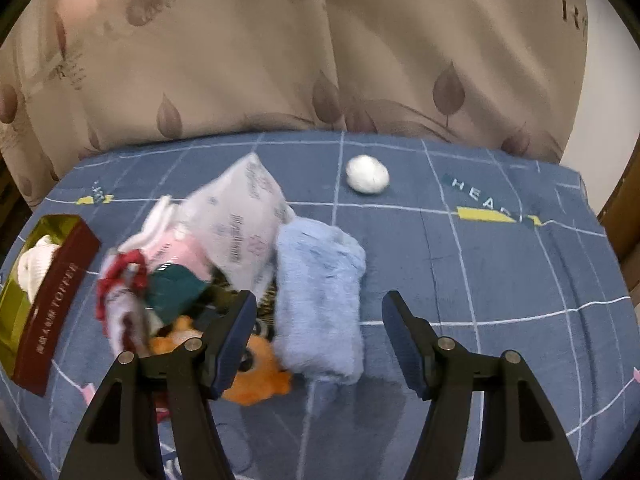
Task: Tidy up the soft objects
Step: 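Grasp the blue towel sock with the right gripper, then grasp the red-ruffled white cloth with the left gripper while the right gripper holds the blue sock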
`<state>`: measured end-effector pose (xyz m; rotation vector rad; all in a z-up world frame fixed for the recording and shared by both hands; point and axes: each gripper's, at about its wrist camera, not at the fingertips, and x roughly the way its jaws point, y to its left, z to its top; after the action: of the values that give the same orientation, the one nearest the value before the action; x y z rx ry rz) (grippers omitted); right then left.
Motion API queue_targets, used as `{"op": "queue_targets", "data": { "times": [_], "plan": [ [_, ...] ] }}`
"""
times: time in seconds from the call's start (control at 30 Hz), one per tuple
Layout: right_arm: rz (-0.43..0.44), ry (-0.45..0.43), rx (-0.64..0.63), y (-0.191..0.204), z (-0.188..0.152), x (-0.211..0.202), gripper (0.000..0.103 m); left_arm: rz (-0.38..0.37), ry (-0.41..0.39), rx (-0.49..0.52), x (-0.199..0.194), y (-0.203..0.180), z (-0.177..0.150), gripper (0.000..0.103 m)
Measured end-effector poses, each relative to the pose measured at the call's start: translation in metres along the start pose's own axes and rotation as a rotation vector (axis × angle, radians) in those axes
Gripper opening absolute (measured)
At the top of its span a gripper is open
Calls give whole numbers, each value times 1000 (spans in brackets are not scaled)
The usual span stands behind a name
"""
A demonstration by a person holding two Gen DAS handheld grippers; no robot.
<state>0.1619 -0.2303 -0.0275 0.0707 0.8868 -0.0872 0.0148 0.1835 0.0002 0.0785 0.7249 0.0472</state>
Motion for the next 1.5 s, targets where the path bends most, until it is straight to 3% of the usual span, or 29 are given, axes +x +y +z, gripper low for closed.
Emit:
{"op": "queue_targets", "data": {
  "times": [0.43, 0.53, 0.63, 0.83, 1.03, 1.23, 1.37, 1.5],
  "plan": [
    [27, 56, 35, -9, 2, 48, 61, -128, -3, 137, -6, -74, 21, 64],
    [59, 59, 5, -7, 1, 49, 34, -158, 7, 172, 0, -99, 26, 64],
    [45, 39, -38, -1, -2, 42, 27, -202, 12, 204, 5, -125, 30, 64],
    [-9, -23, 1, -14, -12, 15, 25, -294, 6, 253, 13, -171, 35, 64],
    [-158, -46, -5, -32, -35, -8, 25, -382, 22, 289, 21, -220, 32, 64],
    [-143, -3, 15, -38, -56, -4, 25, -471, 54, 298, 29, -257, 31, 64],
    [-90, 4, 61, -36, -52, 2, 26, -467, 77, 284, 41, -273, 35, 64],
    [-112, 20, 33, -29, -52, 7, 27, -425, 88, 274, 57, -287, 39, 64]
  ]
}}
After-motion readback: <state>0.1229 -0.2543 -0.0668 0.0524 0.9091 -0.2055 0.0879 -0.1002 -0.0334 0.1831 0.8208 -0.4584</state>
